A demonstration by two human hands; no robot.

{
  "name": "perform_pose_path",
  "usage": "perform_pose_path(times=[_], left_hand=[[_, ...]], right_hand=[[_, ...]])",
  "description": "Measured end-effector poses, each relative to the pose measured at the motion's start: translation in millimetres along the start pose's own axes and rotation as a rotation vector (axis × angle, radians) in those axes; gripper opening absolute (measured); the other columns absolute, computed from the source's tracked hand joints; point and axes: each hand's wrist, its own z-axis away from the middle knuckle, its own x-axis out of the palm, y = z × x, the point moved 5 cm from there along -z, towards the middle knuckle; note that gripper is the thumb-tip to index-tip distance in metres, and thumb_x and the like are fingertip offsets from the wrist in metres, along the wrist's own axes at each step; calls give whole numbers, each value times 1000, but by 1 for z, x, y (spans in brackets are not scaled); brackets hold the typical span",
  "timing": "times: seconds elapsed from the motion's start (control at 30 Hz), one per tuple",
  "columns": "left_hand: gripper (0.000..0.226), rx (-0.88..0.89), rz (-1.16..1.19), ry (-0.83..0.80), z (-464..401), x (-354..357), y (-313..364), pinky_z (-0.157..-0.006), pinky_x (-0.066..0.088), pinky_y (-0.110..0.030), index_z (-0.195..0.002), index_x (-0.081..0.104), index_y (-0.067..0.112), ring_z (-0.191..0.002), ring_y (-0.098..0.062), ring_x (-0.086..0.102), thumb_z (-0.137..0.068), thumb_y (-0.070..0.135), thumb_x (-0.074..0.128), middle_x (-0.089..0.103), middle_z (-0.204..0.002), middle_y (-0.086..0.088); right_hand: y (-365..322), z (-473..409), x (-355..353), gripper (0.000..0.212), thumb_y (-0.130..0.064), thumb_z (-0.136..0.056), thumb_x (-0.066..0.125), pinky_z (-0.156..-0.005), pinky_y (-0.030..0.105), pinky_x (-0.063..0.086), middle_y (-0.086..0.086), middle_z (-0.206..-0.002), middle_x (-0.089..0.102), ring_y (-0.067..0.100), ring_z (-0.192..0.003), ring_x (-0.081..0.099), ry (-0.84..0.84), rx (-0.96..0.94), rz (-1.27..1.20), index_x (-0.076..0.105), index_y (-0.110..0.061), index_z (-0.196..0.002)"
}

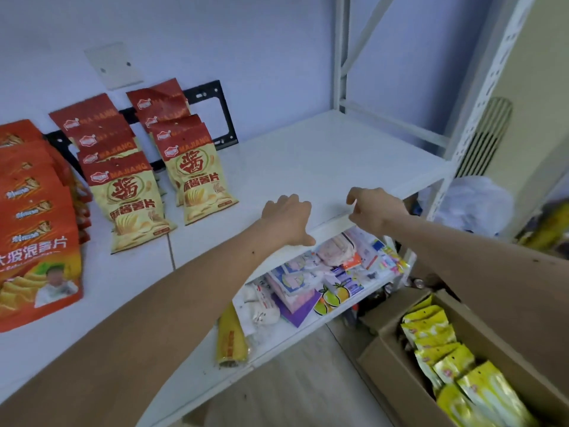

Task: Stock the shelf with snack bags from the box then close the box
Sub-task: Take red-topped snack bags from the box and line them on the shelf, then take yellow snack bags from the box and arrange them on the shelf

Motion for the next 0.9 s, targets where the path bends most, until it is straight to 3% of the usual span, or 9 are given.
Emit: perform_pose_path(times=[0.2,0.33,0.57,0.67,0.8,0.9], left_hand=[[56,85,-72,73,2,-1,79,-86,30,-39,-125,50,16,-117,-28,40,-82,49,63,47,-122,-8],[56,106,-45,36,1,5,133,-86,30,-39,-125,49,18,-118,-28,41,-80,49,63,48,-121,-7],[55,90,38,-32,-13,31,243,-84,44,-40,-114,53,17,-110,-26,53,-76,55,67,54,-119,-5],[58,55,102,-76,-14,50,292,-82,45,-38,-121,50,15,-112,-28,53,-78,51,66,54,-120,-6],[61,9,136,-115,-14,80,350,-85,43,-38,-128,47,14,-114,-30,53,-82,49,64,55,-124,-9],[65,-16,145,-166,-11,106,382,-84,41,-40,-133,45,15,-115,-29,52,-83,51,63,54,-125,-8]], right_hand=[[69,48,-4,27,-29,-89,52,-72,40,55,5,-102,64,29,-89,60,6,28,55,47,-23,-116],[118,77,-9,20,-28,-91,50,-67,37,48,9,-101,61,30,-83,55,-2,14,93,47,-19,-109],[215,125,-12,30,-28,-92,51,-72,36,46,11,-109,60,33,-96,59,-99,-1,136,51,-18,-120],[258,145,-8,31,-28,-91,51,-68,35,40,13,-110,60,32,-93,56,-165,-13,149,48,-19,-121],[304,169,-2,39,-24,-91,47,-70,36,40,16,-114,59,35,-108,54,-221,-34,143,45,-15,-129],[334,179,18,27,-26,-92,49,-68,36,44,10,-104,59,32,-99,57,-267,-45,152,49,-16,-118]])
